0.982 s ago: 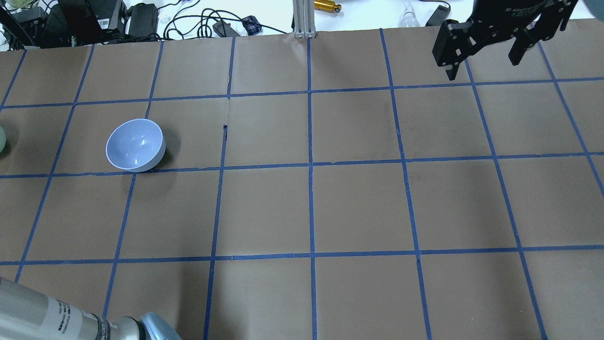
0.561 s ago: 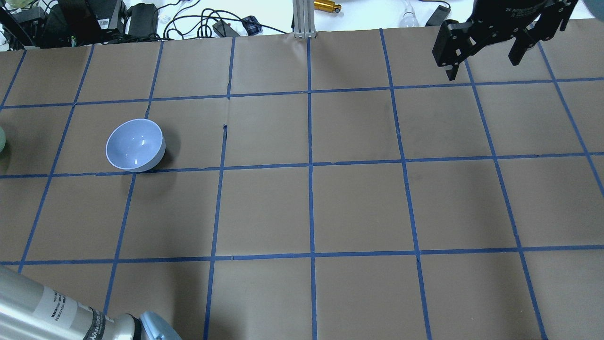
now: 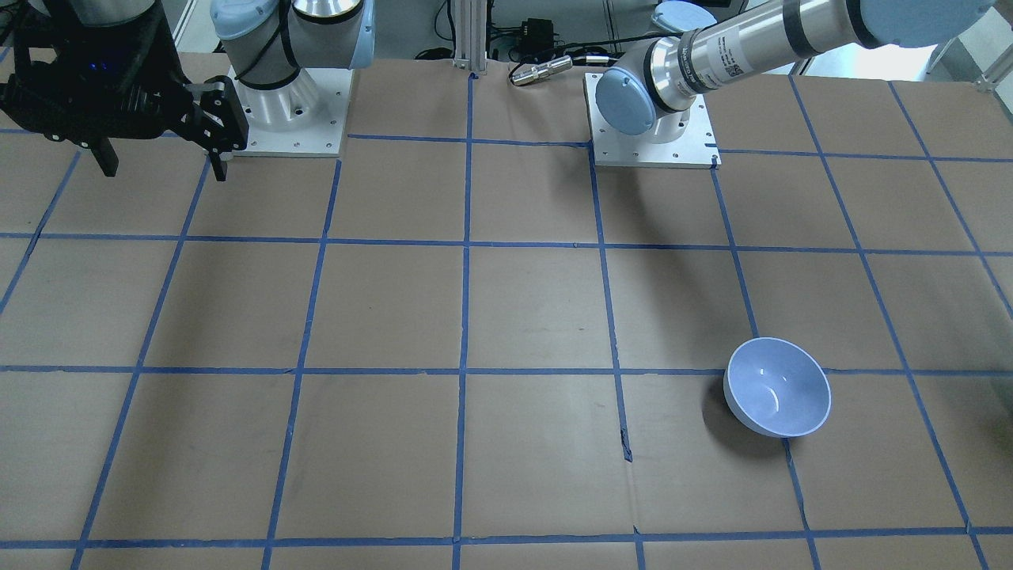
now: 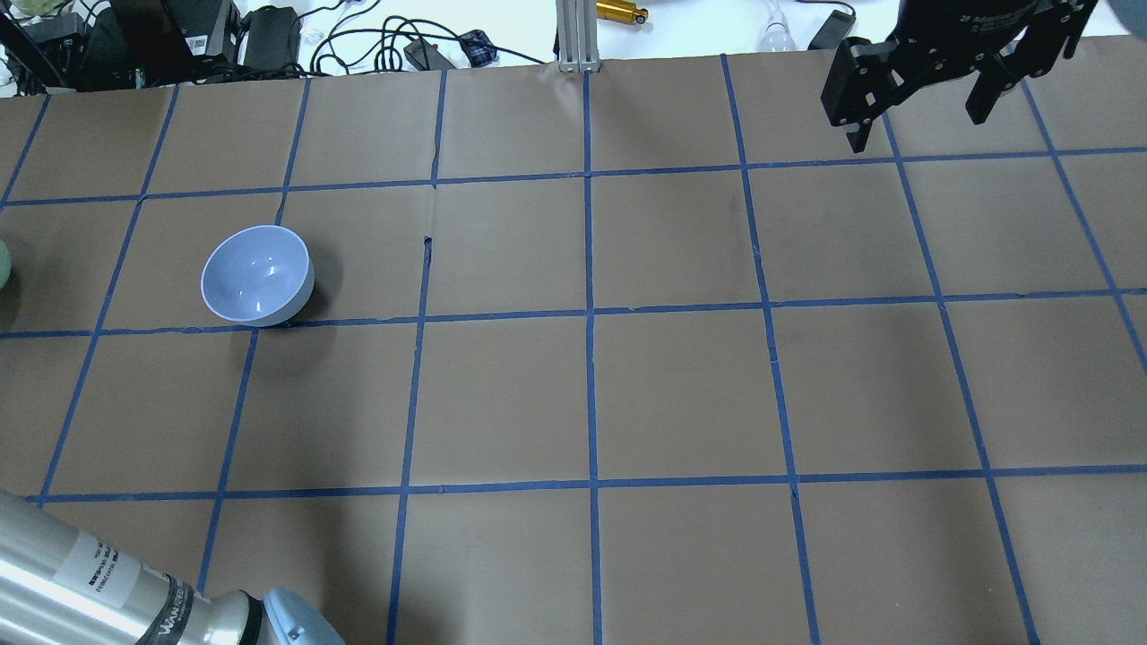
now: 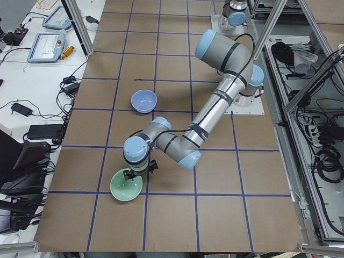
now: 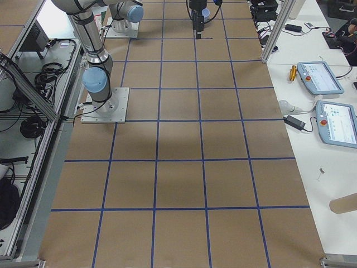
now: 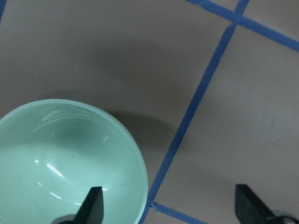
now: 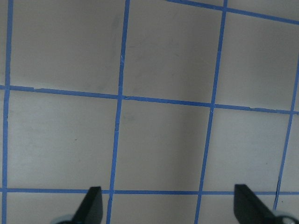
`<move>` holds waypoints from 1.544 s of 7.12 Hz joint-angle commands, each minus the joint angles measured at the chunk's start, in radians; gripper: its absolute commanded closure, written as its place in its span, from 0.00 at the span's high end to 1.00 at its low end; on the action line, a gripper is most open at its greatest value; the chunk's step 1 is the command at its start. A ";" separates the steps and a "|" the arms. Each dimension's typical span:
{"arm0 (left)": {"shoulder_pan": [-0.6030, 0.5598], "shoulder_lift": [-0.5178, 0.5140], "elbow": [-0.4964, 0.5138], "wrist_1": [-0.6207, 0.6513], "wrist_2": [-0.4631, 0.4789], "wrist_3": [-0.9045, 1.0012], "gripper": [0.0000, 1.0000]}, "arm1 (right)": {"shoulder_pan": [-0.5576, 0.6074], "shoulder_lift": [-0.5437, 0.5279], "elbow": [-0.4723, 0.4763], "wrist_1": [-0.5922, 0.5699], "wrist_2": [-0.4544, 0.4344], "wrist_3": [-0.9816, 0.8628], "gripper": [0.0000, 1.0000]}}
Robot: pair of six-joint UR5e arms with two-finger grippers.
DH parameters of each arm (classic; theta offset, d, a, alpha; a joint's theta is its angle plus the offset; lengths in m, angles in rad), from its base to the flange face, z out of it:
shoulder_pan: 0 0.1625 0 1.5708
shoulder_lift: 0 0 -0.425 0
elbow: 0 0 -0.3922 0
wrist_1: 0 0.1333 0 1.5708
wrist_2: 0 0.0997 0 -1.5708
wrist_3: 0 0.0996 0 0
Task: Stack green bowl on blue bowl
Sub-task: 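Close the left gripper on the green bowl's rim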
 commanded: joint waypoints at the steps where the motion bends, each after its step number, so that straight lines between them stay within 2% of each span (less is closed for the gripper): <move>1: 0.002 -0.036 0.009 0.028 0.000 0.015 0.98 | 0.000 0.000 0.000 0.000 0.000 0.000 1.00; 11: 0.019 -0.113 0.024 0.116 0.002 0.039 0.98 | -0.001 0.000 0.000 0.000 0.000 0.000 1.00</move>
